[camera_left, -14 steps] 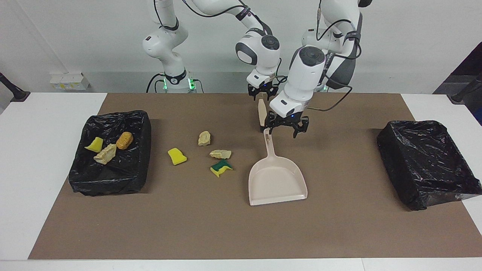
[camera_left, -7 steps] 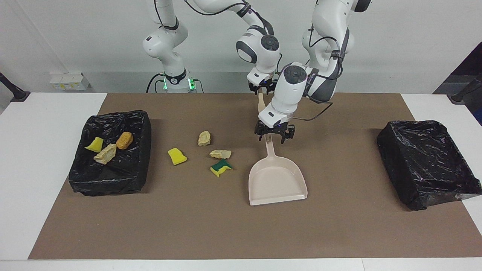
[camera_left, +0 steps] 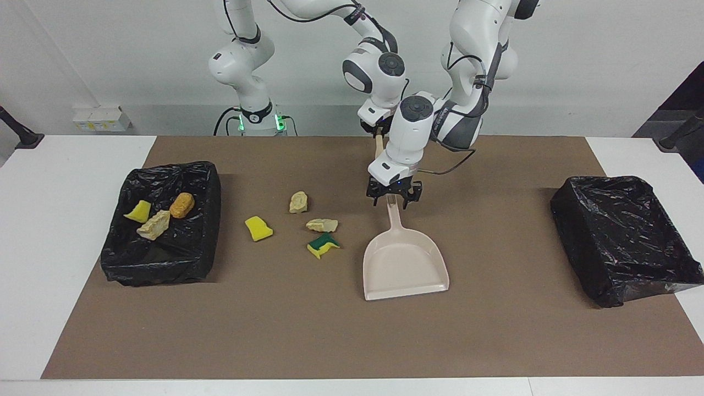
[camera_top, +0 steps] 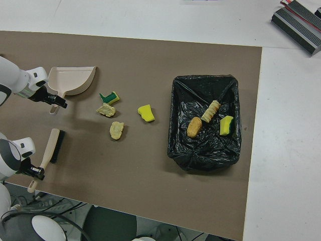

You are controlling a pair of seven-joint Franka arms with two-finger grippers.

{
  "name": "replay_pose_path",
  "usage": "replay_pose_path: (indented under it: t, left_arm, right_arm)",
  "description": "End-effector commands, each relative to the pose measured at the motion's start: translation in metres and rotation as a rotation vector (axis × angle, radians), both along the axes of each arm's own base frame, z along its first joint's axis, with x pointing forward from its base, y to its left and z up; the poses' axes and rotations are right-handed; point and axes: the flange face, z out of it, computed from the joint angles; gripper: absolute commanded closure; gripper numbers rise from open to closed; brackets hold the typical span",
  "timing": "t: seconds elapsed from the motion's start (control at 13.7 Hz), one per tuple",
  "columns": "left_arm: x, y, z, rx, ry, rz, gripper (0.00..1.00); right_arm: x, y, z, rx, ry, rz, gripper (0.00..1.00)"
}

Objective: Sweep and dump trash in bin

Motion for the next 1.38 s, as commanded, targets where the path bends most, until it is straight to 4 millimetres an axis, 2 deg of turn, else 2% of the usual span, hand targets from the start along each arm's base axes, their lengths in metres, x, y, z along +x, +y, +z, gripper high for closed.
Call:
replay_pose_path:
  t: [0.0, 0.07, 0.15, 0.29, 0.36, 0.44, 0.58, 0.73, 0.87, 1.09, 1.16, 1.31]
  left_arm:
    - [-0.004, -0.005, -0.011, 0.006, -0.02, 0.011, 0.25]
    - [-0.004, -0.004, -0.011, 0.008, -0.02, 0.012, 0.39]
    - [-0.004, -0.004, -0.01, 0.011, -0.019, 0.011, 0.59]
    - [-0.003, -0.004, -0.008, 0.039, -0.04, -0.016, 0.87]
    - [-0.003, -0.003, -0.004, 0.041, -0.044, -0.018, 0.97]
    - [0.001, 0.003, 0.003, 0.047, -0.047, -0.015, 1.0]
    - [0.001, 0.012, 0.021, 0.118, -0.033, -0.024, 1.0]
    - [0.0, 0.019, 0.039, 0.196, -0.061, -0.103, 1.0]
    - [0.009, 0.039, 0.06, 0.204, -0.089, -0.229, 1.0]
    - [0.004, 0.052, 0.06, 0.264, -0.015, -0.537, 1.0]
    - [0.007, 0.059, 0.058, 0.27, 0.004, -0.674, 1.0]
    - [0.011, 0.059, 0.059, 0.27, -0.003, -1.029, 1.0]
  right_arm:
    - [0.017, -0.025, 0.009, -0.016, 0.05, -0.025, 1.0]
    - [0.023, -0.035, 0.017, -0.018, 0.048, -0.038, 1.0]
    - [0.026, -0.046, 0.021, -0.014, 0.047, -0.031, 1.0]
    - [0.026, -0.079, 0.032, 0.003, 0.044, 0.008, 1.0]
    - [0.025, -0.095, 0.036, 0.001, 0.05, 0.019, 1.0]
    - [0.029, -0.108, 0.04, 0.001, 0.051, 0.026, 1.0]
    - [0.041, -0.133, 0.05, 0.009, 0.047, 0.027, 1.0]
    - [0.058, -0.163, 0.068, 0.008, 0.037, 0.027, 1.0]
    - [0.079, -0.194, 0.083, 0.021, 0.035, 0.039, 1.0]
    - [0.117, -0.229, 0.1, 0.065, 0.008, 0.03, 1.0]
    - [0.131, -0.238, 0.105, 0.081, -0.005, 0.039, 1.0]
    - [0.157, -0.254, 0.109, 0.045, -0.037, 0.078, 1.0]
